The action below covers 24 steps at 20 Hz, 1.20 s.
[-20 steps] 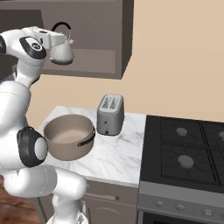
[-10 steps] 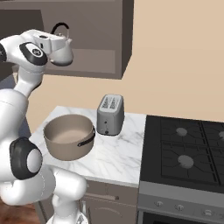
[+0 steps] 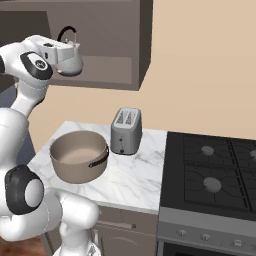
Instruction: Pick the kettle from the cabinet and place it on a stove burner. Then pick the pot from the counter and place it on another stove burner. Finally, turn both burners on.
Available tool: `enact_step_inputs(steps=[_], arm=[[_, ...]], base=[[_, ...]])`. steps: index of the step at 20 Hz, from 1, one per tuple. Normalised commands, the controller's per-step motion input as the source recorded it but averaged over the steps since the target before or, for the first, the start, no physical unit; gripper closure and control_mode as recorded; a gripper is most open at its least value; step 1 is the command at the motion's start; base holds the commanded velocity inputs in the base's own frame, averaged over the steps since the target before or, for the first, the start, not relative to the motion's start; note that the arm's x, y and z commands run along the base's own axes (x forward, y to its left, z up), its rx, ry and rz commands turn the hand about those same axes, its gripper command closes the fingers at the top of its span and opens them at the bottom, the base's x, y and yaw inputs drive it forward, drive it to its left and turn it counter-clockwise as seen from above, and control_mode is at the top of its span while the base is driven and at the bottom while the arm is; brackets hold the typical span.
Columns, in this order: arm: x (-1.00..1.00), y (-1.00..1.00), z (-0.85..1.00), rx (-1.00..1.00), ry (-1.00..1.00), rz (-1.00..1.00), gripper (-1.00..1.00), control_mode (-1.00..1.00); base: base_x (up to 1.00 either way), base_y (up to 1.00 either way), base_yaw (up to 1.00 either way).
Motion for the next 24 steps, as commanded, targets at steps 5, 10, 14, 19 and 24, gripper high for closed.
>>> enact_step_inputs(steps=[5, 10, 14, 19, 24], arm=[[-0.22, -0.11, 0.00, 0.04, 0.00, 0.00, 1.00, -1.00], [-0.28, -0.07, 0.00, 0.02, 0.00, 0.00, 1.00, -1.00], [-0.27, -0.06, 0.06, 0.02, 0.00, 0.00, 1.00, -1.00], [-0.25, -0.09, 0.12, 0.04, 0.00, 0.00, 1.00, -1.00], [-0.31, -0.05, 0.08, 0.05, 0.00, -0.01, 1.00, -1.00]], base=[[0.00, 0.00, 0.00], [0.00, 0.00, 0.00], [0.00, 0.00, 0.00], [0.00, 0.00, 0.00], [0.00, 0.00, 0.00]])
